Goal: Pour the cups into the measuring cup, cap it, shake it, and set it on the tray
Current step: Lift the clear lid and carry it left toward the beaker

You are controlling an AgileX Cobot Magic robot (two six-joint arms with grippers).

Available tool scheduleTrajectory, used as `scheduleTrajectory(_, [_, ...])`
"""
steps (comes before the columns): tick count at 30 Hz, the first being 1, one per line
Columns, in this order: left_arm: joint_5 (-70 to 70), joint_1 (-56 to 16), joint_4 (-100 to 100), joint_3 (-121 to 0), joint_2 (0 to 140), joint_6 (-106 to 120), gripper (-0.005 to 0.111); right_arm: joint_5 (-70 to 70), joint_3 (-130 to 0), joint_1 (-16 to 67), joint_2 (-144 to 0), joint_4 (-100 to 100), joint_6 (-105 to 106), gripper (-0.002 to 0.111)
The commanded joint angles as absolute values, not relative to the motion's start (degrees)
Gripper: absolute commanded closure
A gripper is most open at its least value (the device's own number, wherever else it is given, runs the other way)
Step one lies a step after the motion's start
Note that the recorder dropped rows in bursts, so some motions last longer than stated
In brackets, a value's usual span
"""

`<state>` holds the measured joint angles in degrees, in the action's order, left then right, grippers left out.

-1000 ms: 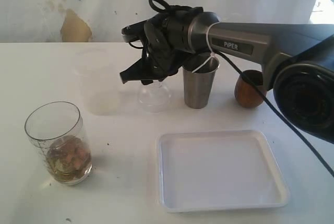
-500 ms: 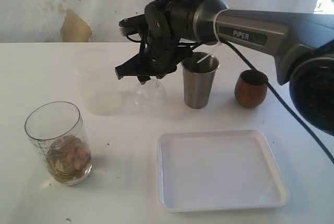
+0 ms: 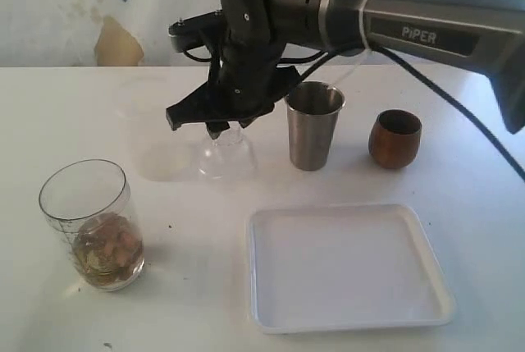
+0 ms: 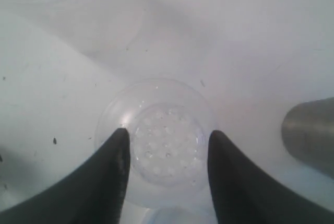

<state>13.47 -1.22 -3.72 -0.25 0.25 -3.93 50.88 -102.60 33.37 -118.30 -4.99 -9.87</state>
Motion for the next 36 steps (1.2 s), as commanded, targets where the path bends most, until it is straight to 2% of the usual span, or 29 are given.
scheduleTrajectory(1, [13.4, -1.3, -3.8, 0.0, 0.0, -4.1, 0.107, 47.3, -96.2, 35.7, -113.7, -4.9, -10.1, 0.108])
scheduleTrajectory(7, [13.4, -1.3, -3.8, 0.0, 0.0, -4.1, 0.107, 40.4, -87.6, 39.4, -110.1, -4.2, -10.3, 0.108])
scheduleTrajectory(22, [13.4, -1.3, -3.8, 0.0, 0.0, -4.1, 0.107, 34.3, -79.9, 39.6, -110.1, -1.7, -7.9, 0.108])
scheduleTrajectory(25, [13.4, -1.3, -3.8, 0.0, 0.0, -4.1, 0.107, 34.7, -79.8, 39.6, -110.2, -1.7, -6.2, 0.098])
scheduleTrajectory(30, [13.4, -1.3, -3.8, 0.0, 0.0, -4.1, 0.107, 35.1, -79.9, 39.6, -110.2, -1.2, -6.2, 0.064])
scheduleTrajectory(32, [13.4, -1.3, -3.8, 0.0, 0.0, -4.1, 0.107, 35.6, -79.9, 39.6, -110.2, 0.0, -6.2, 0.054])
scheduleTrajectory(36, [13.4, -1.3, -3.8, 0.0, 0.0, -4.1, 0.107, 36.9, -79.9, 39.6, -110.2, 0.3, -6.2, 0.05])
